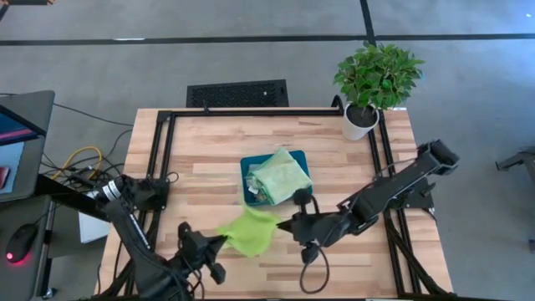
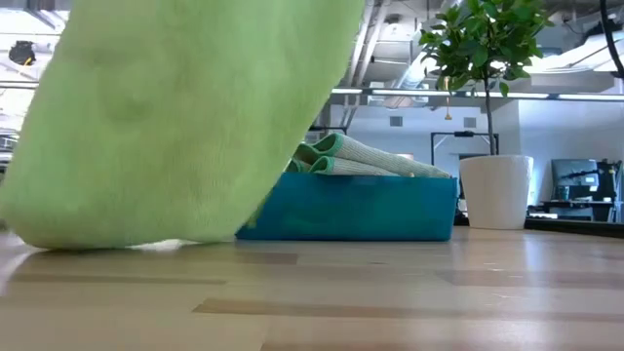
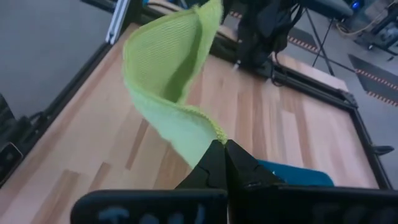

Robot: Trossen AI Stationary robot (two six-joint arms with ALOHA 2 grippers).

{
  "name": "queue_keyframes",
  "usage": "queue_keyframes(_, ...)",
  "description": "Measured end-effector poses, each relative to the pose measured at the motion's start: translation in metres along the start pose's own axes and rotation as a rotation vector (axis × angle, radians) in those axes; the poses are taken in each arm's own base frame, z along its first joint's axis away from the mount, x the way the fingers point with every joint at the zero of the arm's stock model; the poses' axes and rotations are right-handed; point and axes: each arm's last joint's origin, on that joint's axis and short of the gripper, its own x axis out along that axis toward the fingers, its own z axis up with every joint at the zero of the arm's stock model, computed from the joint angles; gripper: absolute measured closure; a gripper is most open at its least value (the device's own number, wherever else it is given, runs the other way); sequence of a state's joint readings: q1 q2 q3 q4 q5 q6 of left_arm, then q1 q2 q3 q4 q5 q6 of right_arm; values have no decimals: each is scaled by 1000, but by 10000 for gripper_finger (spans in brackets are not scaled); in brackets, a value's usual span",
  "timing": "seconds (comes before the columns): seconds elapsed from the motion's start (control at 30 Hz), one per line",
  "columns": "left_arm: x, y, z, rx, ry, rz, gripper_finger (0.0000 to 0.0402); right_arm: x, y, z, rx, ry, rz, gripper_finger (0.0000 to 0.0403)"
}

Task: Fold microfiber towels
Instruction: Fold the green microfiber towel

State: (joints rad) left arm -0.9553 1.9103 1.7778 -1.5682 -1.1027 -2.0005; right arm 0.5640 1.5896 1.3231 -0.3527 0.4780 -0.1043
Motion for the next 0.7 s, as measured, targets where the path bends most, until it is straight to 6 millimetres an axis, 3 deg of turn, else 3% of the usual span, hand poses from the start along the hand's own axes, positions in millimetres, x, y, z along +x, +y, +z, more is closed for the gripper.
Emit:
queue_keyframes(0.33, 24, -15, 46, 158, -70, 41, 401, -39, -5, 7, -3, -41, -42, 399)
queue_keyframes(0.7, 30, -25, 101, 367, 10, 40, 401, -89, -2, -13, 137, 95, -149, 399)
